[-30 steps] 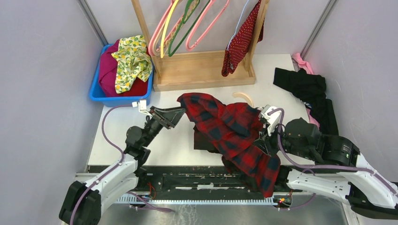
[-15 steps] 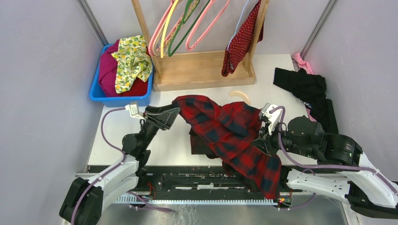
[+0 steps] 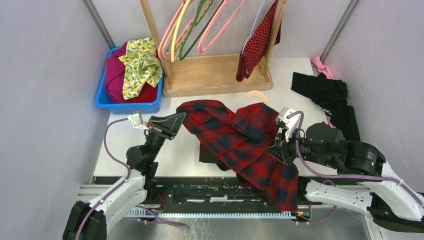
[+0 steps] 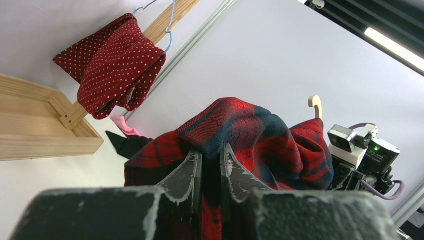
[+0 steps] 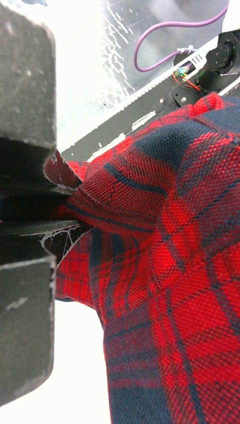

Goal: Place the skirt on the hanger
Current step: Hang the skirt on the hanger.

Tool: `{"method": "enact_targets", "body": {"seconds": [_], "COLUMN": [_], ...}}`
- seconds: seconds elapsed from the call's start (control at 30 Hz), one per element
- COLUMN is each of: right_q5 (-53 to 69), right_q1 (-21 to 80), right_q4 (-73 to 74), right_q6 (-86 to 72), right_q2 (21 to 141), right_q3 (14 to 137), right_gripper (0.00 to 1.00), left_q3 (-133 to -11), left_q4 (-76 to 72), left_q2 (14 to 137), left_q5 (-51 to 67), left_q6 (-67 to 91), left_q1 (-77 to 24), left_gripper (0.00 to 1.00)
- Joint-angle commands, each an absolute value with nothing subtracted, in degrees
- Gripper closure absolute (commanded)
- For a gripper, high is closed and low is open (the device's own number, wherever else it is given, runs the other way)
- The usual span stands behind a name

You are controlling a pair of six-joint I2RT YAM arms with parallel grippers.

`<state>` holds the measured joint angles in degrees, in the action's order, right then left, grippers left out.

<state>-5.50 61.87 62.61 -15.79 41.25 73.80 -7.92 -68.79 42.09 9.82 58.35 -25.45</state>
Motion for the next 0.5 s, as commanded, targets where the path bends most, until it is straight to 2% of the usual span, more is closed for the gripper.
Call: {"method": "enact_targets", "body": {"seconds": [0.0,0.2,0.47], "right_q5": [-8.39,-12.82,-18.17], "right_q1": [62.12,62.12,62.07], "right_q4": [55.35,57.72,58.26], "right_q6": [-16.08,-16.34,-16.71], "right_q2": [41.32,40.62,41.38], "right_q3": [77.22,78.32,79.43], "right_gripper": [0.99,0.99,0.99], "left_q3": [-10.68,-16.59,-19.77], "left_q4": [-58.15,-39.17,-31.92], "left_q2": [37.29,30.40,29.07], "left_q5": [7.87,5.95,7.81], "left_q6": [54.03,49.05,48.24], "left_q1": [-25.31,-25.29,-25.29], "left_gripper": [0.94,0.95,0.97]}}
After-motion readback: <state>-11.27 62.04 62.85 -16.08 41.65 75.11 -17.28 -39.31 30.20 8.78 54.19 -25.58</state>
